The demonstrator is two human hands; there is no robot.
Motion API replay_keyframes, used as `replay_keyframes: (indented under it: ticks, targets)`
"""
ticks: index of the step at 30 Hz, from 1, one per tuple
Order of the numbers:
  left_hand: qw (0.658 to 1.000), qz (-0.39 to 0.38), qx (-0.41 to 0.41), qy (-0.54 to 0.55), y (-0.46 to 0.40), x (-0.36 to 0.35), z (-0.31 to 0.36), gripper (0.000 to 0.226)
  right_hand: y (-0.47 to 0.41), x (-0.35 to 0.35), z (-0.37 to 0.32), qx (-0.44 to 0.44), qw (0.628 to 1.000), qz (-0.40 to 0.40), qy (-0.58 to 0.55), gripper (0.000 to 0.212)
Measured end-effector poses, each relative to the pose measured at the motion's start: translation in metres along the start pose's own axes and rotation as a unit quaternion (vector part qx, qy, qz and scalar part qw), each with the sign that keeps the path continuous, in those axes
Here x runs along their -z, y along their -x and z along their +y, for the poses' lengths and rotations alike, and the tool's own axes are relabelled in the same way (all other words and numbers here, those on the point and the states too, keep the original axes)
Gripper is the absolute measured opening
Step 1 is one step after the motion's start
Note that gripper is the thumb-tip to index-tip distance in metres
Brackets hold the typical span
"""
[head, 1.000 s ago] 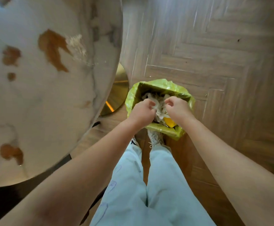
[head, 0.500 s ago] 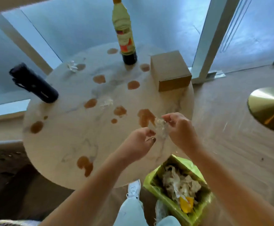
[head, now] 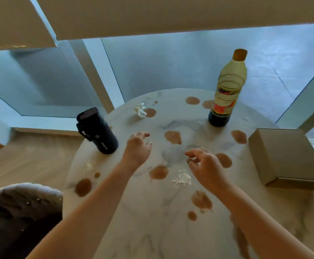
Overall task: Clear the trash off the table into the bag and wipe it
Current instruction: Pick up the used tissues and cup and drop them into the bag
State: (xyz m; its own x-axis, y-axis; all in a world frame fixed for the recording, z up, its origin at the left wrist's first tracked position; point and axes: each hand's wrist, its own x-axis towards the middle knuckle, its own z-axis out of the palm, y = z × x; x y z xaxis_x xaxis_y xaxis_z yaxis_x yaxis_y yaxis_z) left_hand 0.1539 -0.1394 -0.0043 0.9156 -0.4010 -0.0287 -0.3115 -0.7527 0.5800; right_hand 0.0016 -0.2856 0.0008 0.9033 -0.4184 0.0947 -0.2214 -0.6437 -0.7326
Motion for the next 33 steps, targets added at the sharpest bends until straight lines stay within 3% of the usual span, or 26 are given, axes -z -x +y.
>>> replay_keyframes:
  ticks: [8,11,14,17,23,28,33]
  targets:
    - [0.994,0.052,0.052,-0.083,-0.167,-0.022,-0.035,0.04,-0.084,-0.045,0.0,-0.003,1.0,-0.026,0.0,0.025]
    - [0.992,0.037,0.054,-0.106,-0.2,-0.036,-0.043,0.044,-0.098,-0.051,0.006,-0.011,0.999,-0.032,0.0,0.023]
    - [0.994,0.021,0.051,-0.098,-0.218,-0.048,-0.052,0.033,-0.102,-0.053,0.011,-0.018,0.999,-0.034,0.007,0.022]
    - [0.994,0.072,0.061,-0.055,-0.218,-0.049,-0.058,0.023,-0.099,-0.052,0.016,-0.027,0.999,-0.027,0.013,0.022]
    - [0.988,0.139,-0.001,0.059,-0.159,-0.033,-0.031,0.025,-0.075,-0.039,0.014,-0.031,0.999,-0.019,0.0,0.024]
    - [0.983,0.069,-0.032,0.17,-0.044,-0.032,-0.002,0.024,-0.028,-0.015,0.002,-0.042,0.998,0.007,-0.044,0.027]
    - [0.941,-0.039,0.077,0.327,0.104,-0.047,0.047,0.045,0.058,0.009,0.007,-0.092,0.989,0.014,-0.116,0.041]
